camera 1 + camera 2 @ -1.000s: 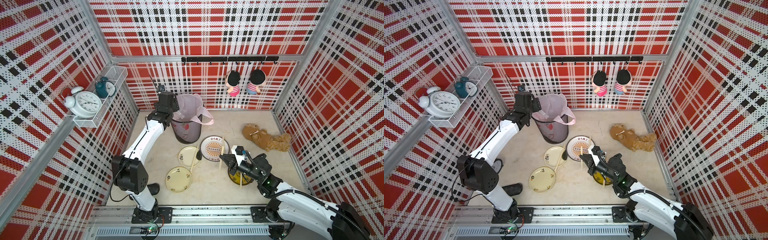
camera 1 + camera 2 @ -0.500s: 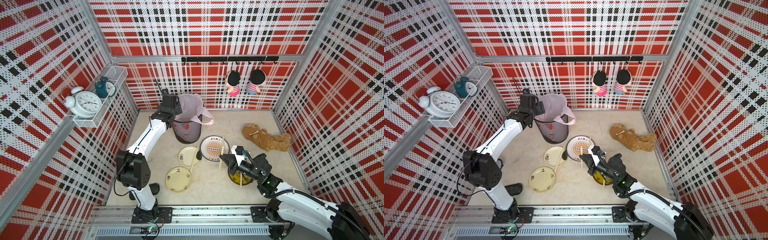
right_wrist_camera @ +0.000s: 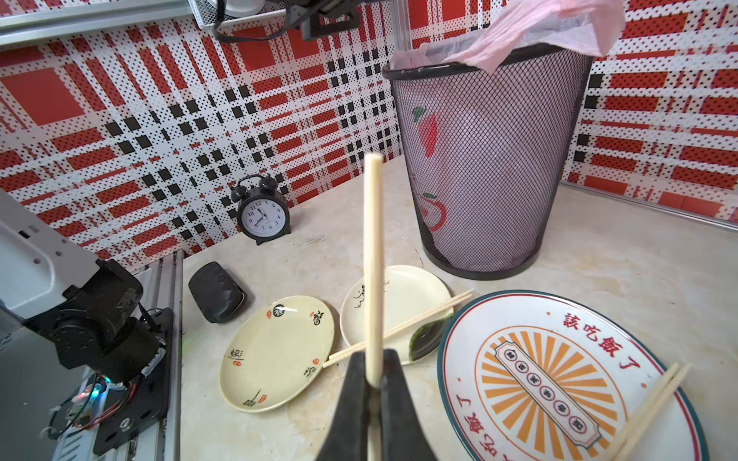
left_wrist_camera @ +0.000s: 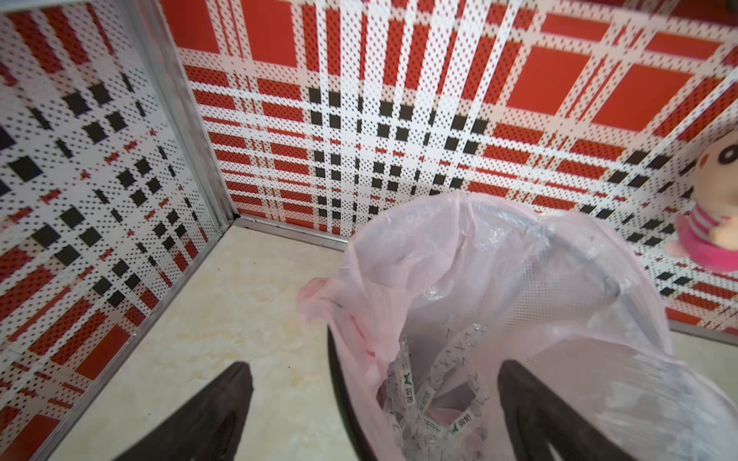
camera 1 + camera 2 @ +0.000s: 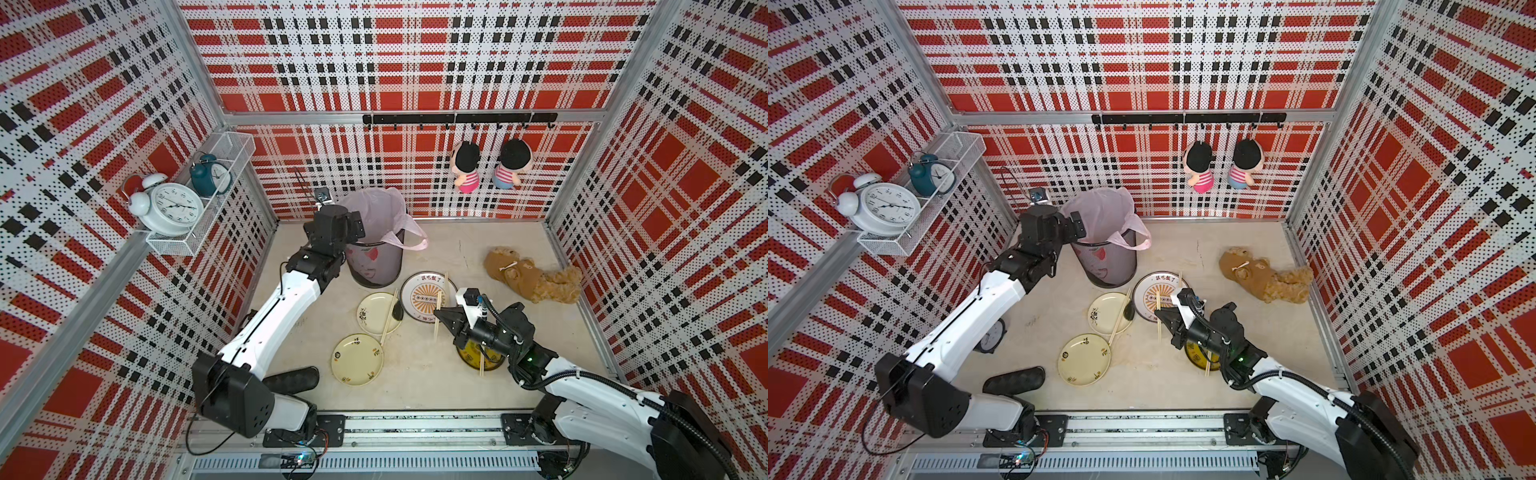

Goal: Remove the packaging of disposable chopsticks
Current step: Place the packet bag in the trash bin, then place the disposable chopsticks on the plate.

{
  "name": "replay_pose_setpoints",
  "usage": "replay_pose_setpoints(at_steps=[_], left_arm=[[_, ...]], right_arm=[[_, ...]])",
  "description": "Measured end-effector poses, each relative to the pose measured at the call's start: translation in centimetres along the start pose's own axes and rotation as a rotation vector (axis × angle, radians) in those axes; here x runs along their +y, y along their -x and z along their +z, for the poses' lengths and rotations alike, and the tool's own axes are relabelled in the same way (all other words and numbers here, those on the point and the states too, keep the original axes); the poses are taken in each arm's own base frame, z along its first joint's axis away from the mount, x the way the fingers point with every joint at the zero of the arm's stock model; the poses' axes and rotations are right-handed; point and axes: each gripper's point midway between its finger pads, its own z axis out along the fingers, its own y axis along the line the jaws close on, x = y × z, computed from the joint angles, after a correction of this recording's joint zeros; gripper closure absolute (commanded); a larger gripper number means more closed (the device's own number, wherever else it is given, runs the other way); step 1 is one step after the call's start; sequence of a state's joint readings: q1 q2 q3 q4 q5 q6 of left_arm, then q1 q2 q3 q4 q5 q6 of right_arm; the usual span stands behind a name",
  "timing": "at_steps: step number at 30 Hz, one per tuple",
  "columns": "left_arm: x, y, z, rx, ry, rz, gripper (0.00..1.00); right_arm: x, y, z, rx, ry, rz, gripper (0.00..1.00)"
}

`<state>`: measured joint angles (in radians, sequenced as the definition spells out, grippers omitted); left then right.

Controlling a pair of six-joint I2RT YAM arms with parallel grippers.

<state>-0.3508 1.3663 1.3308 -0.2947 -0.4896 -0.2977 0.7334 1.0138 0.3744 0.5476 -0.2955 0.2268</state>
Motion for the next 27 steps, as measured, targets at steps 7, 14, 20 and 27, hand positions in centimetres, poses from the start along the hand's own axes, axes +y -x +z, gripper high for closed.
replay_pose_setpoints(at_steps=[7, 14, 20, 27], left_arm=[[1.3, -1.6, -4.7, -0.06, -0.076, -0.083, 0.01], [3.6, -8.6, -7.1, 0.007, -0.117, -0.125, 0.08], [3.3, -14.3, -7.8, 0.071, -0.195, -0.157, 0.1], [2.2, -21.8, -8.8, 0.196, -0.256, -0.153, 0.12]], right_arm=[[1.5, -1.1, 2.2, 0.055, 0.019, 0.074, 1.0], [2.4, -0.6, 4.8, 0.106, -0.001, 0.236, 1.0], [3.7, -2.2, 6.4, 0.188, 0.001, 0.374, 1.0], [6.0, -4.8, 9.7, 0.311, 0.023, 0.492, 1.0]])
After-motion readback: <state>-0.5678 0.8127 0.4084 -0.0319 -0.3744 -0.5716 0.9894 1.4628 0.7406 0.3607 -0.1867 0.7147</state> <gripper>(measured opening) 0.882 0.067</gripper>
